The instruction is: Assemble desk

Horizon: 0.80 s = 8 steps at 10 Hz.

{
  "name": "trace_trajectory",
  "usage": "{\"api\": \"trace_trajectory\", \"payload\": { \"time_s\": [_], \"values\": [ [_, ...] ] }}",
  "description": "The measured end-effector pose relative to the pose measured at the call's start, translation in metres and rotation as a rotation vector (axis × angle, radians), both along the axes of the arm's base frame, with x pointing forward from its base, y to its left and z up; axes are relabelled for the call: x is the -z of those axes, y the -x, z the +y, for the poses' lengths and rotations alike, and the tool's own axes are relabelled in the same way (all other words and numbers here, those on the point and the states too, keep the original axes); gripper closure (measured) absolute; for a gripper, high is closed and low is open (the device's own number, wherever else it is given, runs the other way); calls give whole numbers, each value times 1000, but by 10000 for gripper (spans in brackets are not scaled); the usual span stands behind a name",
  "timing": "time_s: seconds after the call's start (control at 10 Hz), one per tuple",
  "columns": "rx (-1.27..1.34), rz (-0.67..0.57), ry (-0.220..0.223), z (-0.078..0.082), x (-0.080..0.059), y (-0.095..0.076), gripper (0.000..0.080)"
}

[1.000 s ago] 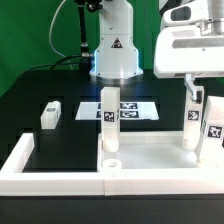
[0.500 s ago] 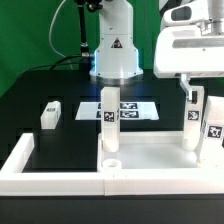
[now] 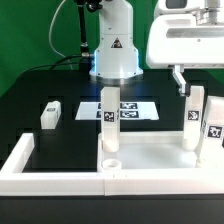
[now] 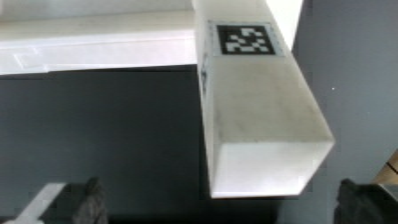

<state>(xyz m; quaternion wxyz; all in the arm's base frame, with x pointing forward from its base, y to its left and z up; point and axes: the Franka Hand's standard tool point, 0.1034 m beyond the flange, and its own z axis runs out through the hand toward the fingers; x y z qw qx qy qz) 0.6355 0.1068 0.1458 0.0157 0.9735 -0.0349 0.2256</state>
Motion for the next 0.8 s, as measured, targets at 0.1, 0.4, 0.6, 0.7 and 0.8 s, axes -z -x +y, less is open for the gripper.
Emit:
{"api": "trace_trajectory", "payload": {
  "time_s": [0.1, 0.4, 0.6, 0.7, 0.8],
  "values": [
    [9, 109, 10, -5, 1, -1, 151],
    [53, 310, -43, -3, -12, -9, 151],
    [68, 410, -56, 4, -11, -10, 151],
    [64, 356, -63, 13, -7, -17, 151],
    [61, 362, -59, 14, 2, -10, 151]
  ]
}}
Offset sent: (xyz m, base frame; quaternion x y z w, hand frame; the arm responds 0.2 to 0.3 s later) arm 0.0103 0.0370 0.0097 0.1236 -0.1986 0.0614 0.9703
